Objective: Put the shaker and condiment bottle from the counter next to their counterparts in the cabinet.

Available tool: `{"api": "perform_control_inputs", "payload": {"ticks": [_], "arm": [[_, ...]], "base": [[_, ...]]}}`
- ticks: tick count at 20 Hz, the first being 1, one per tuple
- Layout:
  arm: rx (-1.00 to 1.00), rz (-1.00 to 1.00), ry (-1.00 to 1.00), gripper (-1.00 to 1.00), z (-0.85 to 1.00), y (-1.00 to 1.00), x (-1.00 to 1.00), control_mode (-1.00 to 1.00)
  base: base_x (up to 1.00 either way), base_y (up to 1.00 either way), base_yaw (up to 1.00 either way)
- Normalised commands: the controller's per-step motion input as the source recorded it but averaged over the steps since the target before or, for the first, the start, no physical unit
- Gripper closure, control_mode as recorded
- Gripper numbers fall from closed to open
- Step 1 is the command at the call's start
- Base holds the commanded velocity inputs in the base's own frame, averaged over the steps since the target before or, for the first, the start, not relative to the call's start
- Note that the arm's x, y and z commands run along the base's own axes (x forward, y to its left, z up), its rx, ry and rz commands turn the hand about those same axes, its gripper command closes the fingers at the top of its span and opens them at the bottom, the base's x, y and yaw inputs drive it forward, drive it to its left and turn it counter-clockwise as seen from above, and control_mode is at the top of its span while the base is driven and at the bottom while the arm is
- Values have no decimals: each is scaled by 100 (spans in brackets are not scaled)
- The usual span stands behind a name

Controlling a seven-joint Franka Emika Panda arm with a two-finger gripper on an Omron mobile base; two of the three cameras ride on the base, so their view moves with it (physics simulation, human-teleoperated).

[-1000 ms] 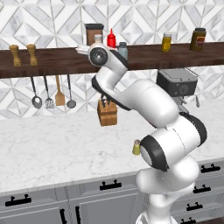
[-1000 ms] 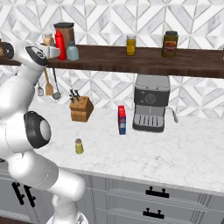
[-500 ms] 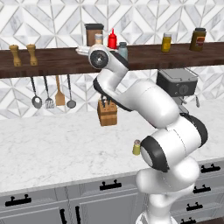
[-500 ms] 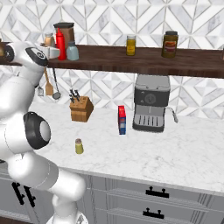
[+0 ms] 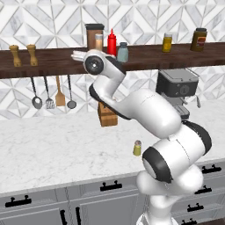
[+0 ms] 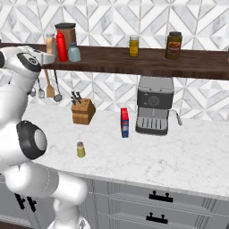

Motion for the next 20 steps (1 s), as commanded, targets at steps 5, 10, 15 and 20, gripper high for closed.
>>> {"api": "perform_control_inputs", "payload": {"ticks": [5, 10, 15, 20], "arm": [[5, 0, 0, -100, 0, 9, -72, -100], [5, -2, 0, -100, 0, 0, -85, -100], [4, -17, 0, -100, -7, -1, -88, -100], [2, -17, 0, -100, -27, -8, -68, -100]], "base": [[0, 0, 0], [0, 0, 0], [0, 0, 0], [0, 0, 0]]}}
